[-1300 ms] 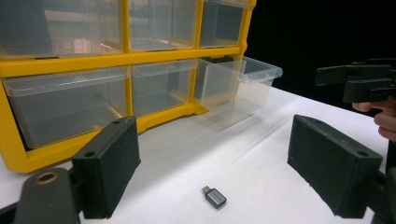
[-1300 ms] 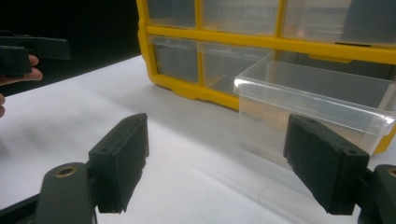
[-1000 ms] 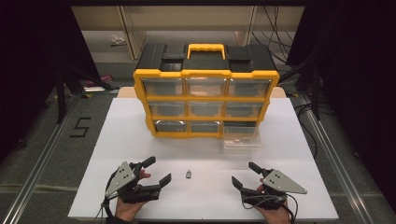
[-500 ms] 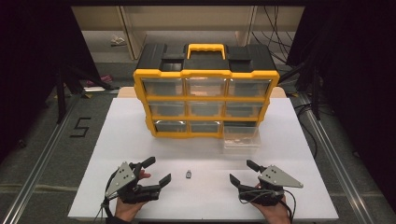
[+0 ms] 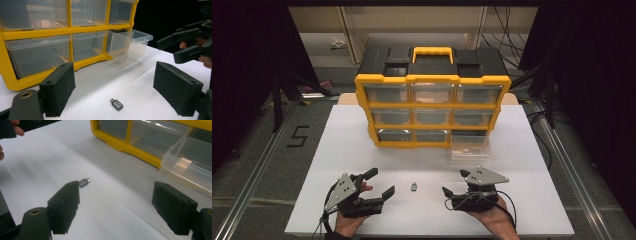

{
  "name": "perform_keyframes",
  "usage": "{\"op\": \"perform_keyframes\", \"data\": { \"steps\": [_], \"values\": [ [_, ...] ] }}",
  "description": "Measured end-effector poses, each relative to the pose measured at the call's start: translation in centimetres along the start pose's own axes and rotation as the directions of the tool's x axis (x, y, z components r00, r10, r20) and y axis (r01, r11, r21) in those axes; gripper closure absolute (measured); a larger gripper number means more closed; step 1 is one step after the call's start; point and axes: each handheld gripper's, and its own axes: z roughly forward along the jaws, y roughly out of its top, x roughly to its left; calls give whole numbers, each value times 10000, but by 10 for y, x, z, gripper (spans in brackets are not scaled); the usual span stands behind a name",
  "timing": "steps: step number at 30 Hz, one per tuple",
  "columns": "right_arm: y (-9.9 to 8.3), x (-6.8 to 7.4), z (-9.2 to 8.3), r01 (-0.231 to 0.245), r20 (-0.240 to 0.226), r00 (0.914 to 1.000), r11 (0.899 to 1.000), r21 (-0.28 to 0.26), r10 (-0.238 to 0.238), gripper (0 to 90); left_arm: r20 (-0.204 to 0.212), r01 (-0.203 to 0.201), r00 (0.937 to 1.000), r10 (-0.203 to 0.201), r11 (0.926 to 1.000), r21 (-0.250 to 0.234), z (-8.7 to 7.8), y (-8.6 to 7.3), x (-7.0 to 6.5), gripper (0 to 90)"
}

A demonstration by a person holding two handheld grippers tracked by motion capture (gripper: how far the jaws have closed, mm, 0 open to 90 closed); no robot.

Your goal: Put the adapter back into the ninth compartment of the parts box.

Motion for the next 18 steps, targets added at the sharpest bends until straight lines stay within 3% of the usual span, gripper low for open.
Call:
{"op": "perform_keyframes", "data": {
  "steps": [8,18],
  "values": [
    [16,8,33,193,-324,9994,9919,1255,-154,232,-42,-4,10000,4,10000,-19,-1,0,0,173],
    [24,13,64,175,-391,9992,9772,2118,-95,239,-129,-67,9999,67,10000,-4,-1,0,0,173]
  ]
}}
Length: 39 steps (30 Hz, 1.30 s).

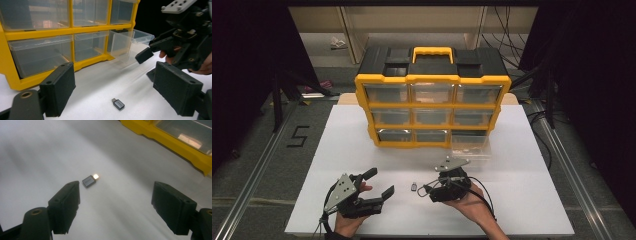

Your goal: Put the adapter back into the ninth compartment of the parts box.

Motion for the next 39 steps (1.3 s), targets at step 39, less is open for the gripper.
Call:
{"op": "perform_keyframes", "data": {
  "steps": [39],
  "values": [
    [29,14,78,157,53,9998,9737,2272,-174,267,-27,-46,10000,46,10000,-80,-2,1,-1,175]
  ]
}}
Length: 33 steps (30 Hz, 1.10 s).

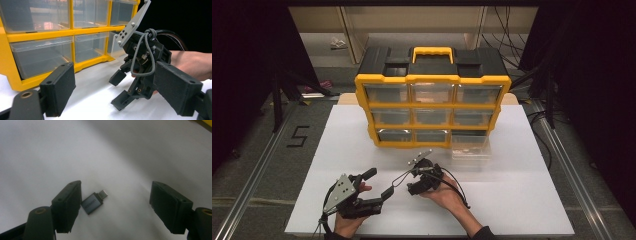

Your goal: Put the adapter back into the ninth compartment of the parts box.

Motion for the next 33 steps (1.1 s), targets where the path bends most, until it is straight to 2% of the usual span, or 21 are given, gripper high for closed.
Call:
{"op": "perform_keyframes", "data": {
  "steps": [1,3,4,8,16,25,33],
  "values": [
    [0,1,0,-109,-18,9999,9999,45,109,267,12,7,10000,-7,10000,-5,0,0,0,174],
    [0,2,1,65,72,10000,9999,87,-65,268,23,3,10000,-3,10000,-6,0,0,0,174],
    [0,4,1,-31,73,10000,9998,179,29,271,22,-1,10000,1,10000,-6,0,0,0,175],
    [-1,4,2,147,209,9997,9991,392,-156,281,14,13,10000,-13,10000,-11,-1,0,0,175],
    [-1,1,-1,267,162,9995,9984,497,-275,364,36,26,10000,-26,10000,-3,0,0,0,175],
    [-1,2,-3,578,-86,9983,9966,579,-574,510,65,34,10000,-34,10000,4,0,0,0,175],
    [-2,-2,-5,685,-167,9976,9960,574,-677,687,46,50,10000,-50,10000,8,0,0,0,176]
  ]
}}
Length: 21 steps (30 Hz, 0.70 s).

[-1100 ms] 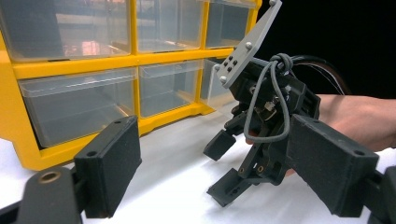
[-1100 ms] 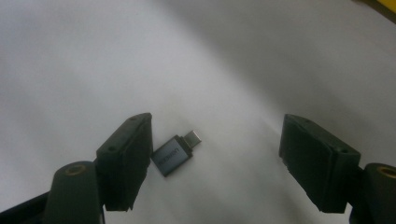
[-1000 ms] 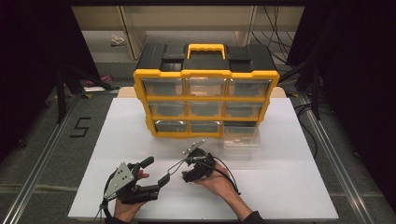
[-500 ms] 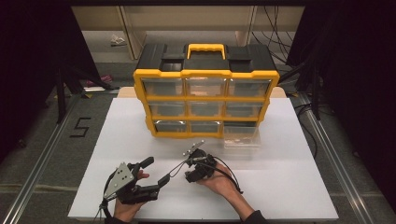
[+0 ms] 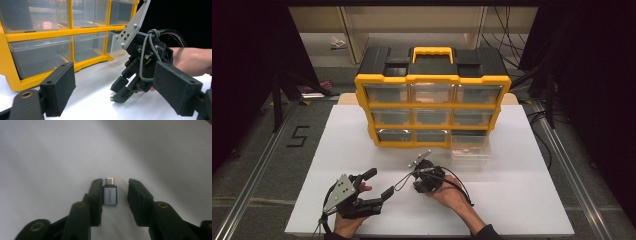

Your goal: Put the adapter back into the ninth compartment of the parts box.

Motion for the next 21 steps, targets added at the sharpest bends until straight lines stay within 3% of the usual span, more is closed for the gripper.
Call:
{"op": "perform_keyframes", "data": {
  "steps": [3,9,17,21],
  "values": [
    [-1,0,-1,49,-28,10000,10000,-8,-49,758,11,-19,10000,19,10000,-24,0,0,0,176],
    [-3,-2,-2,189,-63,9998,9997,-170,-190,764,13,-29,10000,29,10000,15,0,0,0,177],
    [-6,-6,-17,427,12,9991,9926,-1133,-428,765,36,8,10000,-8,10000,-15,0,0,-1,178],
    [-11,-8,-26,331,-181,9992,9874,-1548,-364,765,61,23,10000,-23,10000,16,0,0,0,182]
  ]
}}
